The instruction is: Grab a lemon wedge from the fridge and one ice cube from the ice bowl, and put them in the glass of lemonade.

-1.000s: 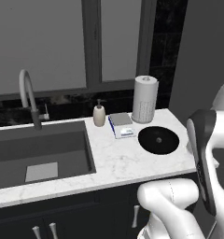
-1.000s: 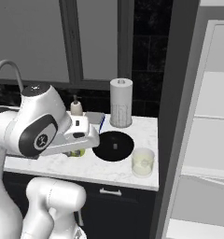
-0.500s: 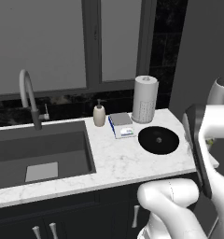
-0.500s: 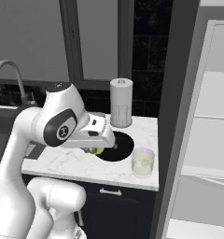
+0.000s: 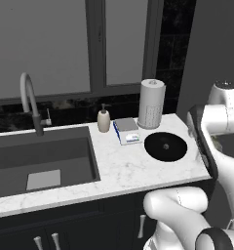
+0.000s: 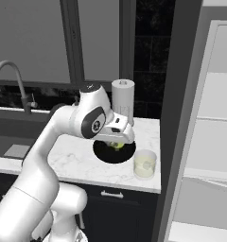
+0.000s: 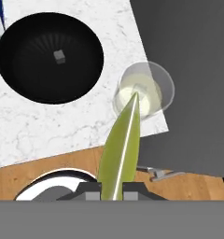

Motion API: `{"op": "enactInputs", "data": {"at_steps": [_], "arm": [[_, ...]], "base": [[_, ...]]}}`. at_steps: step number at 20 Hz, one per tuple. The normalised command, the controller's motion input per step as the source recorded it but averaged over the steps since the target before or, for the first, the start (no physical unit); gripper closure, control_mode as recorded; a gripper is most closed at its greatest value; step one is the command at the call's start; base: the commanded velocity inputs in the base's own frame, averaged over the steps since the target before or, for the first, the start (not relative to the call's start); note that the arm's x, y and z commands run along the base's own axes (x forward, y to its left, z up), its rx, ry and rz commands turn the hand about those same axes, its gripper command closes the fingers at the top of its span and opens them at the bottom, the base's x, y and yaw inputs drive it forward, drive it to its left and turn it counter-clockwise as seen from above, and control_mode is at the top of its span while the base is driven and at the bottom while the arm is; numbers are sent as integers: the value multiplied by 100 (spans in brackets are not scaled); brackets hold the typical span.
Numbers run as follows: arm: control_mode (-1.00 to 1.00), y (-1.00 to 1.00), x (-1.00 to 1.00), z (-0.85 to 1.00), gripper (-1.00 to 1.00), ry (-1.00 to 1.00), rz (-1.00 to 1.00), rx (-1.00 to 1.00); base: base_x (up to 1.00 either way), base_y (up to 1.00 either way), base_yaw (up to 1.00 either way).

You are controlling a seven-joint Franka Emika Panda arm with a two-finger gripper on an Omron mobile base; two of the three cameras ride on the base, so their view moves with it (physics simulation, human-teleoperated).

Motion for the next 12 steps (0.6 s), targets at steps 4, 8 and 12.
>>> {"op": "enactInputs", "data": {"at_steps": [4,8,12], "arm": [[-100,-50,60,-30,100,-16,-3,18],[-100,-30,36,-32,100,-22,0,16],[-100,-15,19,-4,100,3,-1,1]], "base": [[0,0,0],[0,0,0],[0,0,0]]}}
